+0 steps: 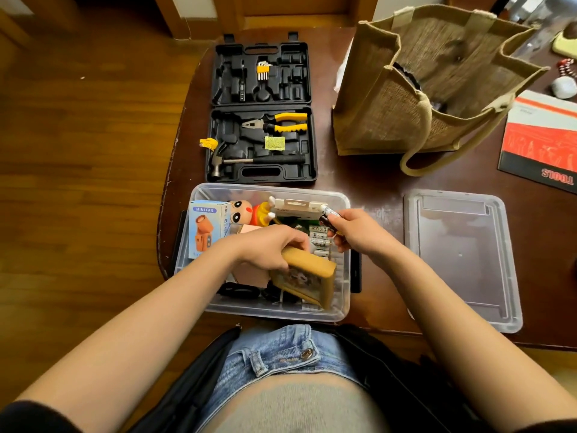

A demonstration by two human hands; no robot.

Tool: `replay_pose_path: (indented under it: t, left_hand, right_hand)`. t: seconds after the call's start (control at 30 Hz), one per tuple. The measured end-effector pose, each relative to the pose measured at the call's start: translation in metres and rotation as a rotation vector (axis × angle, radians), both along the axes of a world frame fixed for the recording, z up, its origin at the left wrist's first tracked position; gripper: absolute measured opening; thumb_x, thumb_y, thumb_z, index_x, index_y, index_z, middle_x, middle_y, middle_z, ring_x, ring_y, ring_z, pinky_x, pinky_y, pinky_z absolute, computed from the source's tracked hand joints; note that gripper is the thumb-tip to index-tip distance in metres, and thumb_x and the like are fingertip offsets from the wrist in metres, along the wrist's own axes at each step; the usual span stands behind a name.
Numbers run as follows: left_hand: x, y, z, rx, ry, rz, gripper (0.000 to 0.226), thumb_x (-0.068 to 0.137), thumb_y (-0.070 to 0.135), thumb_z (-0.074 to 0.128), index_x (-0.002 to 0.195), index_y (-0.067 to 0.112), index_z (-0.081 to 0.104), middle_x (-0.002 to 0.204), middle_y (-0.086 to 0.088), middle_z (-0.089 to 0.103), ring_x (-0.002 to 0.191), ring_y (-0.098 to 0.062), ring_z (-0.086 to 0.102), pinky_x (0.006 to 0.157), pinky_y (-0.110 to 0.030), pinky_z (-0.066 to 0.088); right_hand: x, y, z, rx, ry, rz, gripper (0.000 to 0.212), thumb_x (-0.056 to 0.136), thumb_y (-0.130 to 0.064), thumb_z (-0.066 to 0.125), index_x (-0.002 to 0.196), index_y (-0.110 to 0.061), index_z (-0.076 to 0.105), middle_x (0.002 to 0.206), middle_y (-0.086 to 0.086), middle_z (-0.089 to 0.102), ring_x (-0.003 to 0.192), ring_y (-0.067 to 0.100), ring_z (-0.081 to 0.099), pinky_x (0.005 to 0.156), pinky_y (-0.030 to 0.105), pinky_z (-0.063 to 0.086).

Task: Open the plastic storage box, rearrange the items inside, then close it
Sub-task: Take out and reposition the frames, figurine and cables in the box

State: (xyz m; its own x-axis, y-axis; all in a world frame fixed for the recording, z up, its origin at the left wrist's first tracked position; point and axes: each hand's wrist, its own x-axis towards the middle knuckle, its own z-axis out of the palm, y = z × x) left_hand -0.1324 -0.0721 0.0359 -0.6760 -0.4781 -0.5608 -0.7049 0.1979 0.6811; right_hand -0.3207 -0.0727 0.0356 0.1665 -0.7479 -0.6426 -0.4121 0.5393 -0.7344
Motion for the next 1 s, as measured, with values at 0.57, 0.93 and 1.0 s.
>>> replay_pose_path:
  t: [0.57, 0.93, 1.0]
  left_hand:
    - [0.060, -0.013, 0.027, 0.203, 0.433, 0.579, 0.027, 0.064, 0.010, 0.050, 0.087, 0.016, 0.063, 0.078, 0.003, 0.065, 0.072, -0.005, 0.062, 0.064, -0.017, 0.049]
    - [0.101, -0.038, -0.001, -0.040, 0.165, 0.823, 0.018, 0.070, 0.012, 0.057, 0.084, 0.009, 0.067, 0.082, -0.006, 0.066, 0.074, -0.016, 0.058, 0.074, -0.030, 0.048]
    - [0.102, -0.039, -0.006, -0.047, 0.140, 0.803, 0.018, 0.067, 0.019, 0.057, 0.082, 0.017, 0.067, 0.076, -0.006, 0.066, 0.073, -0.017, 0.059, 0.076, -0.027, 0.048]
  right_hand:
    - [0.059, 0.036, -0.059, 0.418, -0.086, -0.785, 0.021, 0.097, -0.005, 0.041, 0.106, 0.003, 0.058, 0.087, 0.019, 0.061, 0.073, 0.025, 0.054, 0.072, 0.037, 0.047]
    - [0.080, 0.034, -0.097, 0.309, 0.163, -0.689, 0.026, 0.099, -0.010, 0.037, 0.085, -0.003, 0.058, 0.076, 0.012, 0.059, 0.063, 0.020, 0.051, 0.056, 0.028, 0.042]
    - [0.085, 0.037, -0.093, 0.419, 0.077, -0.706, 0.031, 0.098, -0.008, 0.033, 0.073, -0.008, 0.050, 0.052, 0.004, 0.052, 0.040, 0.012, 0.046, 0.039, 0.018, 0.036]
